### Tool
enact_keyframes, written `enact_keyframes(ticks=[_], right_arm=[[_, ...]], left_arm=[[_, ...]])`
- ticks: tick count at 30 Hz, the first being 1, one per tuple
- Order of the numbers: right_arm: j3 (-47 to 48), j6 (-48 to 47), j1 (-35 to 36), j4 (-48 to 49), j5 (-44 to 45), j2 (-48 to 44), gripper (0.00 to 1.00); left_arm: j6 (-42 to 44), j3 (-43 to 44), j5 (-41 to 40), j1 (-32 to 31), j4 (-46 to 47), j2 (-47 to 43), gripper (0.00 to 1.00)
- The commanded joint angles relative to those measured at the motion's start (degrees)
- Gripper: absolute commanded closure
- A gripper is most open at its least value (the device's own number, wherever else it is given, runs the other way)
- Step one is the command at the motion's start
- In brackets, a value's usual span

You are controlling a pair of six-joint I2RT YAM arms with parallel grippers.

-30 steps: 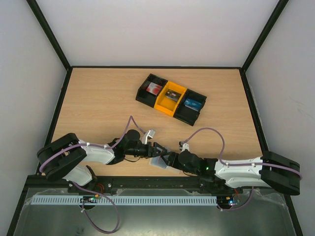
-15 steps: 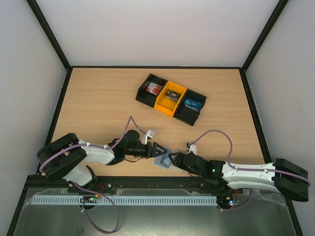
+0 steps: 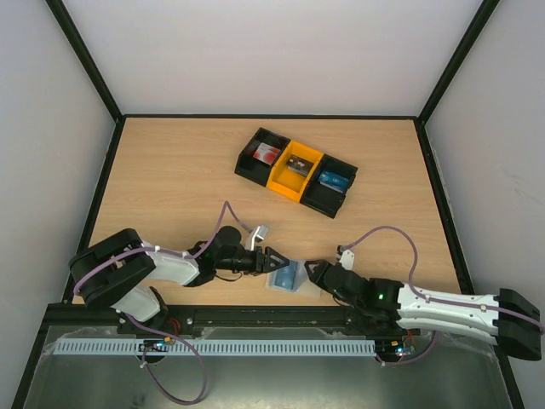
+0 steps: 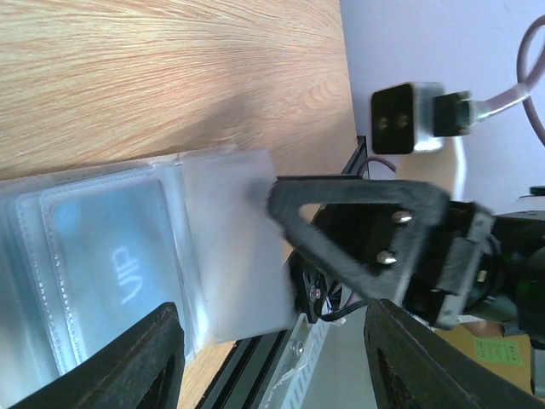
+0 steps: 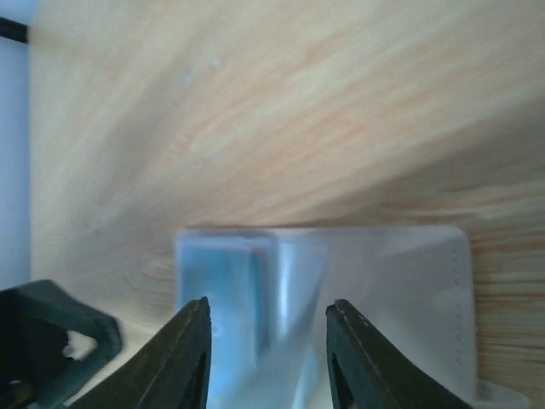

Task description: Take the credit cards out of the card holder

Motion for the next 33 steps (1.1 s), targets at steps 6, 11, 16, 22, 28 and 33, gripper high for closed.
enact_keyframes(ticks=[6,11,16,22,28,33], right_arm=[[1.58,0.13,0.16,-5.55,7.79,-13.56,0.59],[1.0,-1.07,0.14,-2.13,5.25,-12.05,0.61],[2.18,-4.52,0.14,3.12,1.82,-5.85,0.66],[1.87,-4.85,0.15,8.14,-1.68,4.72,0.71],[-0.82,-5.19,0.14,16.12,-3.96,11.98,0.75],[-2.34,-6.09,0.11,20.02,-3.9,15.79,0.76]], left_arm=[[-0.22,-0.42,1.13,-0.41,4.27,2.08,0.4],[2.44,0.44,-0.85,-0.26,0.09,1.34,0.38],[3.5,1.34,-0.72,-0.05,-0.44,2.9,0.37],[4.35,1.58,-0.58,0.19,-0.42,5.01,0.37],[5.3,1.59,-0.99,0.21,-0.93,6.07,0.37],[5.88,1.61,-1.34,0.37,-1.67,6.33,0.37]])
